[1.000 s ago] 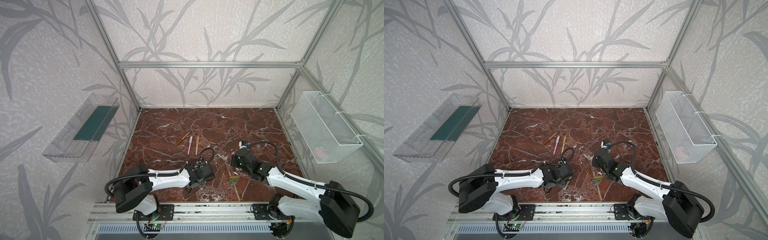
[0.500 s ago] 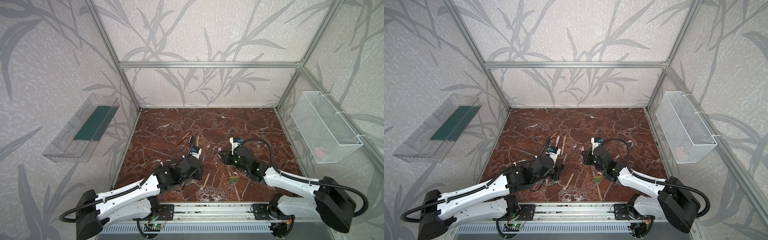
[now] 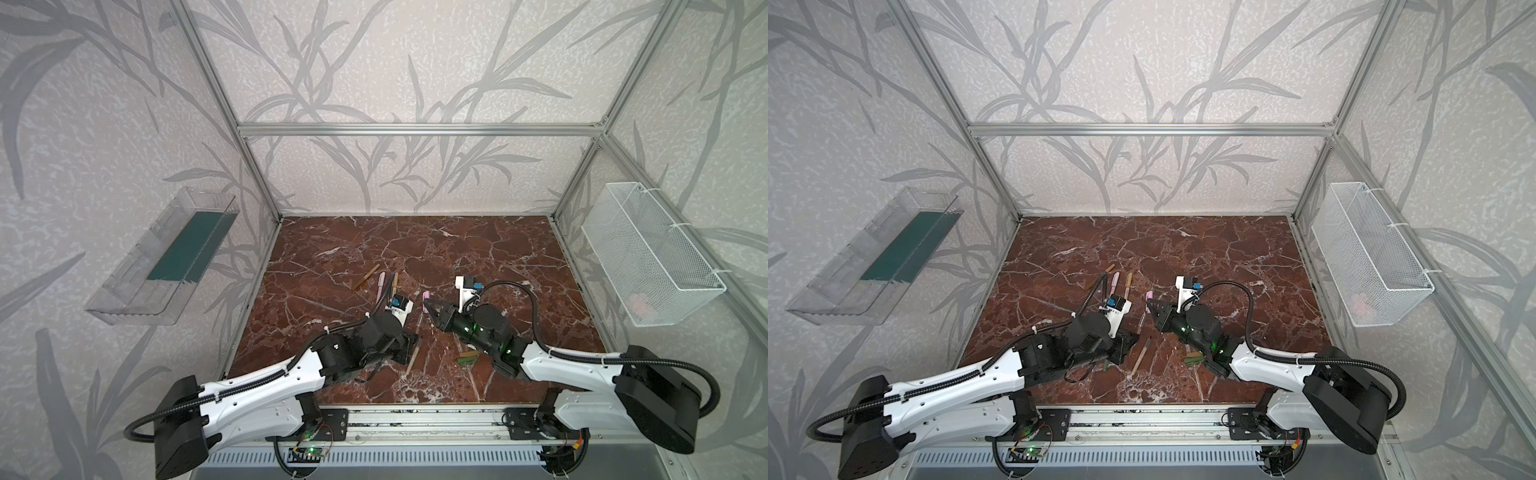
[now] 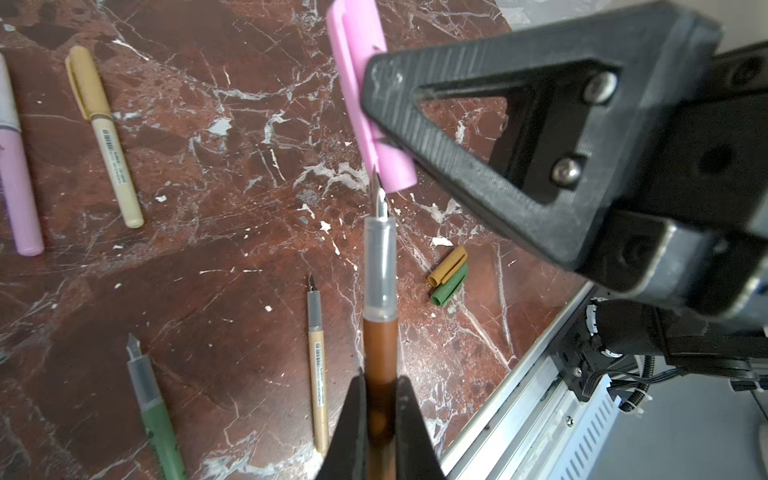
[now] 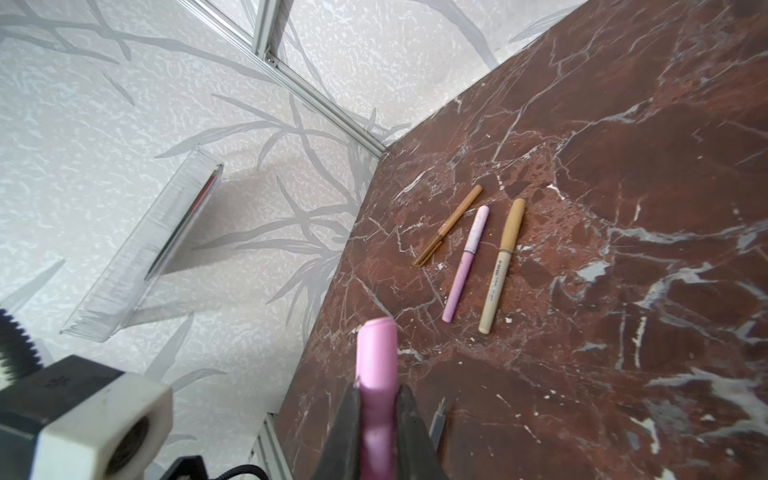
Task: Insert the pens into the pen caps
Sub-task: 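Raise the brown pen with the left gripper while the right brings the pink cap over, then push the pink cap down onto the brown pen nib with the right gripper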
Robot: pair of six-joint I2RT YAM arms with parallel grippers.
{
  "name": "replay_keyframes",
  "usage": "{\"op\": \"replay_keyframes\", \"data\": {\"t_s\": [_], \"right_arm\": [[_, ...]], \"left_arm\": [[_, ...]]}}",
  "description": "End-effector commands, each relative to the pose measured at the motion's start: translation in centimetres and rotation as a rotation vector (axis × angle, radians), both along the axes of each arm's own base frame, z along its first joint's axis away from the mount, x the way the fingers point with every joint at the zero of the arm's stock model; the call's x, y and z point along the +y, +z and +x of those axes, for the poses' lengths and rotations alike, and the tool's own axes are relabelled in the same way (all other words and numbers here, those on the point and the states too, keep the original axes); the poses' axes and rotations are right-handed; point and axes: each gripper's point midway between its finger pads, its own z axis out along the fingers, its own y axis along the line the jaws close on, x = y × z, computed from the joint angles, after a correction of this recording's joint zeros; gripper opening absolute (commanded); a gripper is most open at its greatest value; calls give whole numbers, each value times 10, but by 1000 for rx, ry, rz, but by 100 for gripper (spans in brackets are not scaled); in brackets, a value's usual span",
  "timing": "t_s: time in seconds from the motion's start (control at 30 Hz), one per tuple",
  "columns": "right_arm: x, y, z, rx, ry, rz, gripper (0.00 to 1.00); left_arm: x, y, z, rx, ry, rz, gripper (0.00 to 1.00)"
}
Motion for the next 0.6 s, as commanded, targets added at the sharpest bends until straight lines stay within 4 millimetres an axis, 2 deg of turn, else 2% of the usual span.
{"op": "replay_keyframes", "data": {"t_s": [0.0,0.2,0.33,0.4,0.57], "right_arm": [[0,25,7,-21,-66,71,0],[-2,33,7,-25,-91,86,0],[-6,33,8,-32,-124,62,0],[-8,23,10,-13,-138,28,0],[-3,26,11,-18,-129,38,0]], "left_arm": [[-9,4,-1,-2,-29,-35,0],[-6,5,2,-13,-10,-20,0],[-5,5,3,-16,-8,-11,0],[-6,6,3,-14,-13,-15,0],[-6,6,4,-18,-11,-8,0]]}}
